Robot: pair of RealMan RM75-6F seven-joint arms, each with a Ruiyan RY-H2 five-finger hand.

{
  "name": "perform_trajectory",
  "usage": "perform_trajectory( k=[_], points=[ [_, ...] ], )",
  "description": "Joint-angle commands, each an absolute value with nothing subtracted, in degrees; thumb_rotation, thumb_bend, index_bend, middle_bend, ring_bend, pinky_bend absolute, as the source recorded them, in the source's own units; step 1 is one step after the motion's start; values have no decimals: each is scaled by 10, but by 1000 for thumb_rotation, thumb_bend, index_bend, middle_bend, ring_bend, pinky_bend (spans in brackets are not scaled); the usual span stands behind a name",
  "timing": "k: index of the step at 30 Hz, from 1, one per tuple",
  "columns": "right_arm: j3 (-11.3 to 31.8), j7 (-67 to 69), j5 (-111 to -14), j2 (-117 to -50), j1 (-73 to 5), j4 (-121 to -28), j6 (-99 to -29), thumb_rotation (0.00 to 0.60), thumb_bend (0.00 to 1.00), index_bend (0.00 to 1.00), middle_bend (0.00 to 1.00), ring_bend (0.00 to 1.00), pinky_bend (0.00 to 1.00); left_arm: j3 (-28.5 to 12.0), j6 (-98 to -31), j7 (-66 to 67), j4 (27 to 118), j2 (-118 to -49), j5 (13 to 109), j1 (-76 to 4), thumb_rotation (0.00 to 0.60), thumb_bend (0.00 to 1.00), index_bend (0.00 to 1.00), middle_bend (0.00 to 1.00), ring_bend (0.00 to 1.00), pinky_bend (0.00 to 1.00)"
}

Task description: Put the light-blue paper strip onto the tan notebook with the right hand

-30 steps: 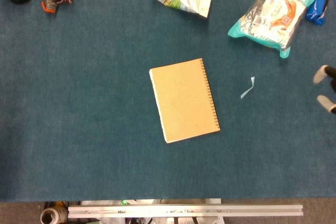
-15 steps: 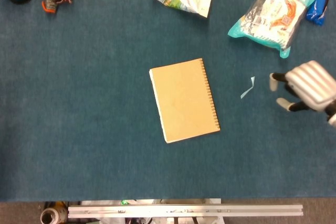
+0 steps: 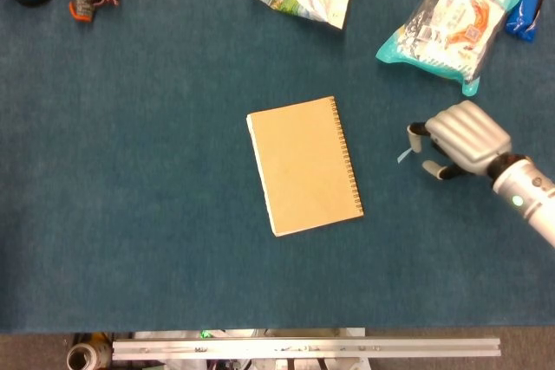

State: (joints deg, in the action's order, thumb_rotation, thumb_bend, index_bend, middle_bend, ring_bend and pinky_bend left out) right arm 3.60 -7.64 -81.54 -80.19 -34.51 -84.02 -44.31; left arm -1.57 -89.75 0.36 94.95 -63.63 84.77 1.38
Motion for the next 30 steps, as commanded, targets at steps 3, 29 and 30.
perform_trajectory(
  k=[3, 29, 30],
  points=[
    [38, -89, -797, -824, -360, -820, -428, 600, 274, 521, 993, 1000, 1000, -16, -897, 1, 947, -636, 846, 14, 600, 323, 15, 0, 0, 0],
    [28, -101, -753, -869, -394, -766, -405, 600, 299, 540, 993, 1000, 1000, -19, -897, 0, 947, -634, 844, 15, 600, 324, 15, 0, 0, 0],
    [27, -100, -752, -870, -394, -765, -405, 600, 318, 546, 993, 1000, 1000, -19, -897, 0, 947, -634, 844, 15, 600, 324, 15, 0, 0, 0]
  ],
)
